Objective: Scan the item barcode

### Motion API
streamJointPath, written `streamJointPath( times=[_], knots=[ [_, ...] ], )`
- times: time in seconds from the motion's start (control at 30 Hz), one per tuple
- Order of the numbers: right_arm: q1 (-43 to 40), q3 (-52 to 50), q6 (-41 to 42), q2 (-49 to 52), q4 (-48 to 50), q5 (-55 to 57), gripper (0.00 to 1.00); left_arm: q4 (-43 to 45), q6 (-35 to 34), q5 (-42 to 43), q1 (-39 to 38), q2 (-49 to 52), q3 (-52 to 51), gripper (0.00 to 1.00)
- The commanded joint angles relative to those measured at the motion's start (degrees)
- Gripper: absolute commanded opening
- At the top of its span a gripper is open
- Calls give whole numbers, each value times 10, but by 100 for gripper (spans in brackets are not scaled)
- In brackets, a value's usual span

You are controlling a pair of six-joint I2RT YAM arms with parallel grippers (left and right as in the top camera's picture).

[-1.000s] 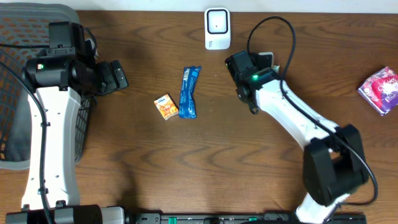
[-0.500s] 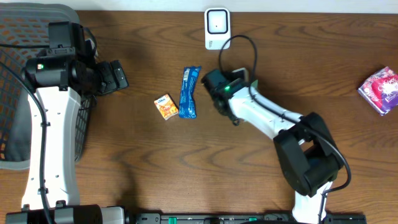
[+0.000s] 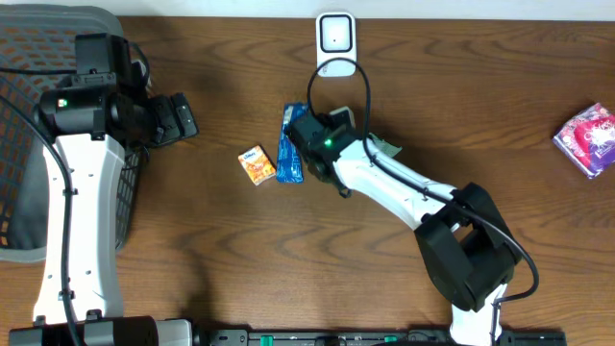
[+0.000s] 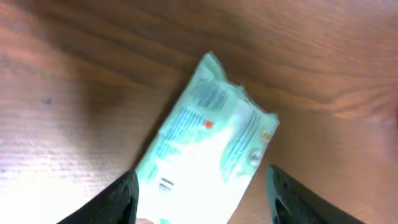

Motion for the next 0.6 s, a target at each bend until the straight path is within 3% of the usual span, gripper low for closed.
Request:
streamJointPath(
  times=[0.0,0.07,0.17,0.23,0.27,0.37,0.57],
  knots=[
    [-19,54,46,2,-39,1,66,-2,3,-5,2,0,1,98],
    [-49,75,97,2,-76,-27,67,-2,3,-5,2,0,1,98],
    [-105,76,100,3,-82,-155,70,-2,3,-5,2,0,1,98],
    [-147,75,70,3,-82,-269,71,-2,3,-5,2,0,1,98],
    [-189,74,30,3,-85,-381,71,-2,3,-5,2,0,1,98],
    [-246,64,-26,3,-83,-518,73,-2,3,-5,2,0,1,98],
    [-302,-9,-66,3,-27,-626,73,-2,3,-5,2,0,1,98]
  ],
)
